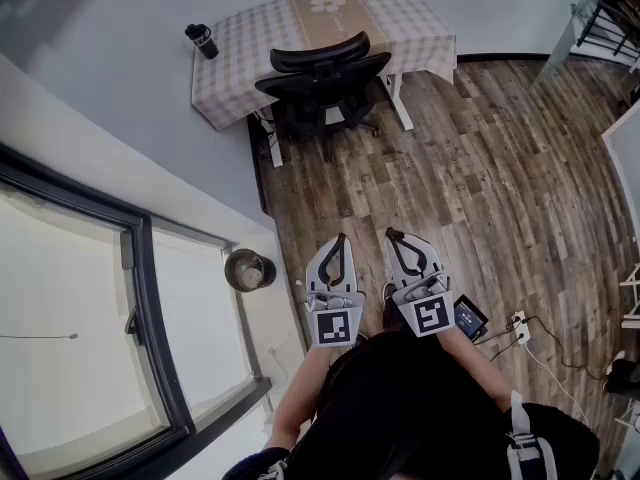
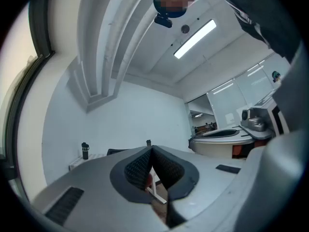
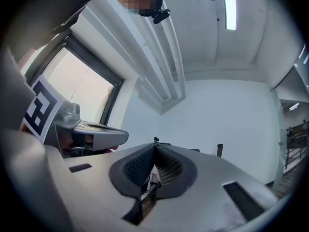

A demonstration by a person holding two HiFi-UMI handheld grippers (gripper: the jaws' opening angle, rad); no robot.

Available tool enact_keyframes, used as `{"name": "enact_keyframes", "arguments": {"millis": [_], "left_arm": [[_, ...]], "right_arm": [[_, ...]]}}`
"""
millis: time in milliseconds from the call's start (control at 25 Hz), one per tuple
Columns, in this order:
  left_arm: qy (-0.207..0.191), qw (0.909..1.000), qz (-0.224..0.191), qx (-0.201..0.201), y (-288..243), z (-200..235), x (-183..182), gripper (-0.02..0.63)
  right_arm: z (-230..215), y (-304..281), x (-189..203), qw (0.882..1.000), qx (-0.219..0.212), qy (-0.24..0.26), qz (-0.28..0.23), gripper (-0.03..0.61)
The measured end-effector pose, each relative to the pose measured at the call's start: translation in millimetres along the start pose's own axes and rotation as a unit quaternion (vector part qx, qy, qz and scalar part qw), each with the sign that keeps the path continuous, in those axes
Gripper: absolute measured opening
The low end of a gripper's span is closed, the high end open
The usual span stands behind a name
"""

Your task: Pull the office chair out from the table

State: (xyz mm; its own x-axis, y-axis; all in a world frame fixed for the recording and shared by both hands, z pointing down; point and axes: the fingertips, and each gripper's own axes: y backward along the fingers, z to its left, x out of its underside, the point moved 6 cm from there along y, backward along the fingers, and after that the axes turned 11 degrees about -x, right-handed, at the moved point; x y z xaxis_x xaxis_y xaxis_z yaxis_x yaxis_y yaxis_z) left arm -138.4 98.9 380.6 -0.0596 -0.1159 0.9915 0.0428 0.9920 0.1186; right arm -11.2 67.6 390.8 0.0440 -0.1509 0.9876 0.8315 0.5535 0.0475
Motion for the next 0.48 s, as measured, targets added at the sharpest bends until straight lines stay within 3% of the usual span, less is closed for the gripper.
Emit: {"name": "enact_keyframes", "arguments": {"millis": [480], "left_arm": [[-0.023, 0.9993, 0.01, -0.028, -75.1, -46.3, 15.1, -0.011]], "right_arm": [[-90.8, -17.0, 30.3, 0.998, -0.057, -0.015, -0.013, 0.006]]}}
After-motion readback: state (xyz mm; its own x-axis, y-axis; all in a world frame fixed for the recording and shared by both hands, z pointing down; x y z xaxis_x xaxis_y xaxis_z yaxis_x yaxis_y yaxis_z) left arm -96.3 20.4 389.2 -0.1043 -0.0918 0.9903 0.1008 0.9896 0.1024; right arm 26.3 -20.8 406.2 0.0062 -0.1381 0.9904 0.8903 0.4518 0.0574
